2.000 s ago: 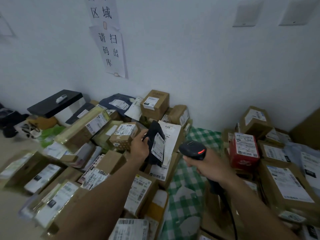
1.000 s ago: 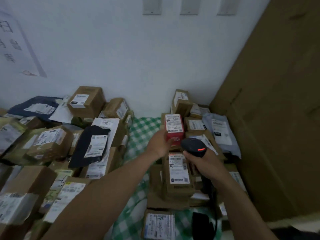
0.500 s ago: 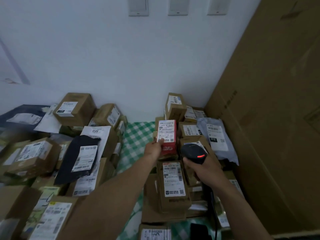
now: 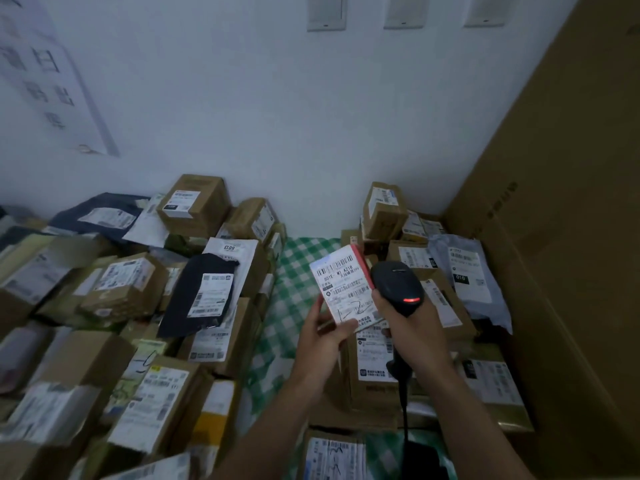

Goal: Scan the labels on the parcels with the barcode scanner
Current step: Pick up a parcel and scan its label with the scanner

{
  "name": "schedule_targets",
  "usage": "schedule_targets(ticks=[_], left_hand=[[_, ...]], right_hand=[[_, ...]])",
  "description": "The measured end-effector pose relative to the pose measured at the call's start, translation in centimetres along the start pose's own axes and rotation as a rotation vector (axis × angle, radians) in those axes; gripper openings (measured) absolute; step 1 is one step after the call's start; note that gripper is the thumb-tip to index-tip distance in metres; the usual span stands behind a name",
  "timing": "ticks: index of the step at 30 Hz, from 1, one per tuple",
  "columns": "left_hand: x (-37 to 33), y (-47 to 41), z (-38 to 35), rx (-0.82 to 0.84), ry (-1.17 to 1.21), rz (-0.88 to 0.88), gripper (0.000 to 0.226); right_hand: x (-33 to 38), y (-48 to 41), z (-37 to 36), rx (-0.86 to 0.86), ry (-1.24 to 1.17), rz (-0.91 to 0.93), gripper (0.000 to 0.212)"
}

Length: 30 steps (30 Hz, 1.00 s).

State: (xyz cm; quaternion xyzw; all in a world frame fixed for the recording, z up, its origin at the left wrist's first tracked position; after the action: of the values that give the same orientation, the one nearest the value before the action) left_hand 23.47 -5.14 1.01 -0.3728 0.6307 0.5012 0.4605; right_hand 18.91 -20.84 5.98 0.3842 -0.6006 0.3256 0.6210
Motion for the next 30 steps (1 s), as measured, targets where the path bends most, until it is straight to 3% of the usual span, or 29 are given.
schedule_targets(ticks=[3, 6, 15, 19, 30], left_hand=[[0.1, 0.3, 1.4, -0.029, 0.048, -0.023, 0.06], [0.2, 0.8, 2.5, -0.034, 0.054, -0.04, 0.053], [-0.3, 1.2, 5.8, -0.209, -0.128, -0.179, 0.06], [0.1, -0.3, 7.2, -0.283, -0.231, -0.222, 0.068], [2.3, -0.8, 9.0, -0.358, -0.325, -0.25, 0.062]], right_hand=[[-0.2, 0.8, -0.3, 0.05, -0.047, -0.031, 0.028], [-0.1, 1.4, -1.0, 0.101, -0.042, -0.051, 0.036], [2.2, 2.7, -3.5, 0.291, 0.124, -0.024, 0.013], [3.1, 4.3, -5.4, 0.433, 0.133, -0.085, 0.026], [2.5, 5.2, -7.0, 0.477, 0.098, -0.208, 0.023]])
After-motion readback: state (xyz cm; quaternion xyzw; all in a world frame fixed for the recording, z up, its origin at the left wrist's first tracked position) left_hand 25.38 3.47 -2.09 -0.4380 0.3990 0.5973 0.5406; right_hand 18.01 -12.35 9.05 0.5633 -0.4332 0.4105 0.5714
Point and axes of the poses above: each hand's wrist, its own y-axis away from the middle knuckle, its own z-axis out of the back of the hand, x = y × z, the point moved 5 cm from there along -y, towards the middle knuckle, and after that the axes turned 7 degrees about -y, right-handed, at the moved point
